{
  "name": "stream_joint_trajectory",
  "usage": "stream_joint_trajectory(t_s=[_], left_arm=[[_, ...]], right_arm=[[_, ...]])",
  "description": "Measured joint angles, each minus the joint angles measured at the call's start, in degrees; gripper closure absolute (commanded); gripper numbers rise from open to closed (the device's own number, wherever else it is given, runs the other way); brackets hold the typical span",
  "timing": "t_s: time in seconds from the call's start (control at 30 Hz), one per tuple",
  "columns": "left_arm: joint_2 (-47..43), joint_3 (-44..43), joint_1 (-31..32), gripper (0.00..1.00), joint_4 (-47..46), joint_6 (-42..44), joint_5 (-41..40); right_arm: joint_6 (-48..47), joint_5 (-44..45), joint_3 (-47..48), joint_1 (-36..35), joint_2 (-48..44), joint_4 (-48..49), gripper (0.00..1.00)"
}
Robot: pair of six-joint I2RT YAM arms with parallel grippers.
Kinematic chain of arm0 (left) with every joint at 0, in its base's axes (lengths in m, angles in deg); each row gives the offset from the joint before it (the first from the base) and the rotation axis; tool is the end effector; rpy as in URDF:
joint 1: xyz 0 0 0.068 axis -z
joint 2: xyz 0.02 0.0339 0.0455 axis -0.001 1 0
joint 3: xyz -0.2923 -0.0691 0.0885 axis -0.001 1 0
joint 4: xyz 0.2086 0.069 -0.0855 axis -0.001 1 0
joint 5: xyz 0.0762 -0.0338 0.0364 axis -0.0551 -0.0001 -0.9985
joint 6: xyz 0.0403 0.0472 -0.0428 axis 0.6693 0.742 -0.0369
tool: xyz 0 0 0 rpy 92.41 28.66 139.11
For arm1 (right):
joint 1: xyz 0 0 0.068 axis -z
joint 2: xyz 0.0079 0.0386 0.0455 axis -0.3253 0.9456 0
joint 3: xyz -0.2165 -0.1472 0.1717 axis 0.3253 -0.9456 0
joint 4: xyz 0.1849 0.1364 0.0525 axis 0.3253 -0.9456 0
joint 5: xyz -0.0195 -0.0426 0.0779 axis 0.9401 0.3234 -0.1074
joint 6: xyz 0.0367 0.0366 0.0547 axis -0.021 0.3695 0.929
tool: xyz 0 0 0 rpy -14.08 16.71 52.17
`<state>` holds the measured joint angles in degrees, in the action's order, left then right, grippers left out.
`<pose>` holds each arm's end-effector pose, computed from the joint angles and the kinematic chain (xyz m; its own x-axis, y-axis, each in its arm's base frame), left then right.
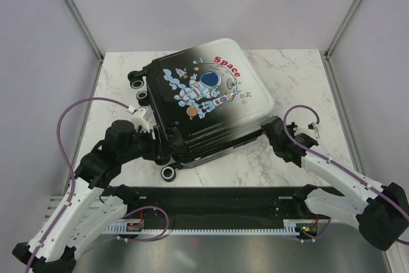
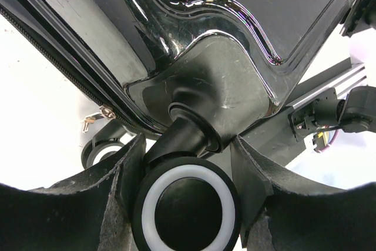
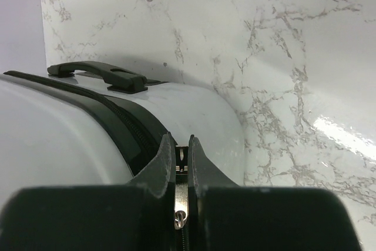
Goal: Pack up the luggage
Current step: Zip the luggage at the center of the board.
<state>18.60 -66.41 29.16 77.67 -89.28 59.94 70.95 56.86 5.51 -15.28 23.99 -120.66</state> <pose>0.0712 -0.0549 0.3136 -0.7285 -0.1592 -0.6663 0.3029 0.7976 -0.5217 0.1491 0.0565 0.2503 0.0039 0.9479 -0.3185 0.7026 0.2241 0.6753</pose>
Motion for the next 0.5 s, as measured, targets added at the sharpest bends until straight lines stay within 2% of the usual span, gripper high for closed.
stream_joint_trajectory(t_s=[0.23, 0.5], left_arm=[[-0.3, 0.1, -0.2, 0.98, 0.2, 0.0, 0.0], [-0.7, 0.9, -0.3, 0.98, -0.4, 0.0, 0.5]], right_arm=[[7.1, 8.0, 1.6, -8.7, 2.8, -5.0, 1.00], [9.1, 11.0, 7.3, -14.6, 9.2, -11.5, 1.00]])
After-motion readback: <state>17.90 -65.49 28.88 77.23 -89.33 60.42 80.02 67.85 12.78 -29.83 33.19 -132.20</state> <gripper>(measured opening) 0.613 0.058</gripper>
